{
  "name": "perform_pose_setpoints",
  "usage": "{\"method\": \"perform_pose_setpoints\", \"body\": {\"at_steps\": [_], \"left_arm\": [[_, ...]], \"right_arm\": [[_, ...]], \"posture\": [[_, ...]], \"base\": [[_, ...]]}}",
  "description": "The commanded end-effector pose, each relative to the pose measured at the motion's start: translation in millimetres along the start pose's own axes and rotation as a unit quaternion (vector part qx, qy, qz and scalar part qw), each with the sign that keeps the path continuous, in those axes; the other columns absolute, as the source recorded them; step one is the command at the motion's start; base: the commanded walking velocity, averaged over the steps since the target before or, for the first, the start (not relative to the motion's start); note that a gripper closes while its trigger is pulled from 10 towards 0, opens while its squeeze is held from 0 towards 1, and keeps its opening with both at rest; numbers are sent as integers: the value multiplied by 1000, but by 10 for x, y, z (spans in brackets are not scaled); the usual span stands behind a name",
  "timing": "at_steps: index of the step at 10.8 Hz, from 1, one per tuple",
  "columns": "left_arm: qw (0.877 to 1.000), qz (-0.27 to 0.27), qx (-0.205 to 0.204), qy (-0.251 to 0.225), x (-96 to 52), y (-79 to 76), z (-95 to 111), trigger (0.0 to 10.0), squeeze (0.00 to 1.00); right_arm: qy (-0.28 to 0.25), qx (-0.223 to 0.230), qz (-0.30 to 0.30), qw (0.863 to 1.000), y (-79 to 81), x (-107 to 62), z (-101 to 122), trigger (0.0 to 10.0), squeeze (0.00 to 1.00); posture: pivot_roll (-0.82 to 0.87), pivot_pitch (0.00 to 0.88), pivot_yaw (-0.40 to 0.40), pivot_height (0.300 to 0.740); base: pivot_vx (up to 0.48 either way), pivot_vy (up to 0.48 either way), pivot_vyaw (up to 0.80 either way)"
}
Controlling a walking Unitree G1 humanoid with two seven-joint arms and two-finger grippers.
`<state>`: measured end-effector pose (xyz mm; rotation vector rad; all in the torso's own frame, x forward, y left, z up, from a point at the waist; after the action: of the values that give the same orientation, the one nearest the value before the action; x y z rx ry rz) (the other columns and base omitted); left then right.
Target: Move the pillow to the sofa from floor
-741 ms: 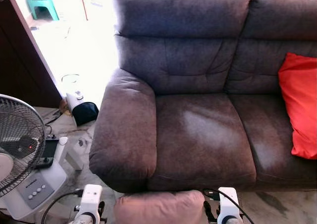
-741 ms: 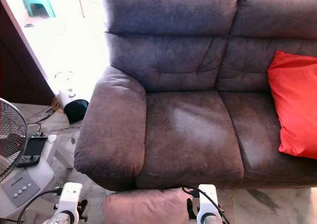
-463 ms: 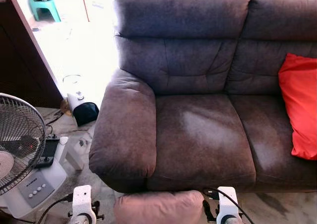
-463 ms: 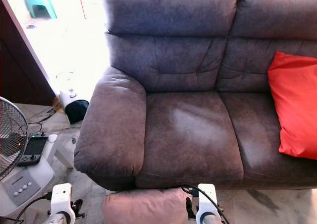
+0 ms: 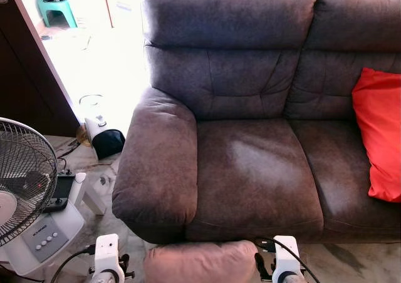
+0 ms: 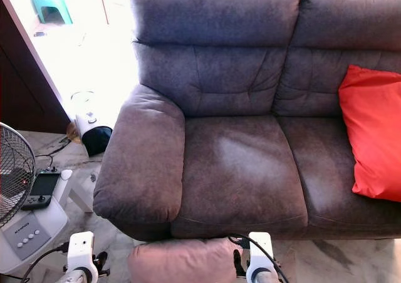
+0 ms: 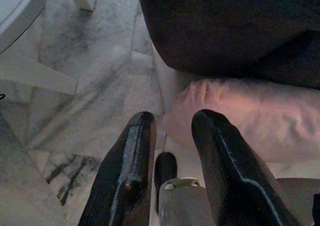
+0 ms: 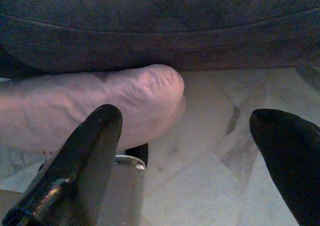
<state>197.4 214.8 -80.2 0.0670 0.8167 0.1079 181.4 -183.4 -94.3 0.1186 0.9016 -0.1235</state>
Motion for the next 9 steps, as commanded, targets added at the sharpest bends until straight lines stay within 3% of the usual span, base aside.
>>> {"method": "perform_pose_setpoints", "body": {"at_steps": [1,6,9], "left_arm": [[1000,-4,10,-3,7,-13,27,10000,0],[1000,-6,24,-7,9,-23,43,10000,0],[1000,-5,24,-10,12,-32,56,10000,0]], "right_arm": [[4,1,-6,1000,-28,-5,-18,10000,0],[5,4,-27,1000,-133,-15,-21,10000,0],[7,3,-27,1000,-134,-13,-18,10000,0]], "posture": [[49,8,-44,740],[47,30,-46,740],[49,35,-48,685]], "base": [[0,0,0],[0,0,0],[0,0,0]]}}
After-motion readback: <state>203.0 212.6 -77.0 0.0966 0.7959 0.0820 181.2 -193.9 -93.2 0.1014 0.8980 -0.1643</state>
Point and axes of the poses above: a point about 5 cm out from each wrist's last joint towards the gripper, its own x axis pointing out of the wrist towards the gripper, its own z axis along the axis of the wrist's last joint, y = z × x, the point moved 1 cm from there along x, pointing out of the wrist towards the gripper, and after that the axes turned 8 degrees about x, right-handed, at the moved point
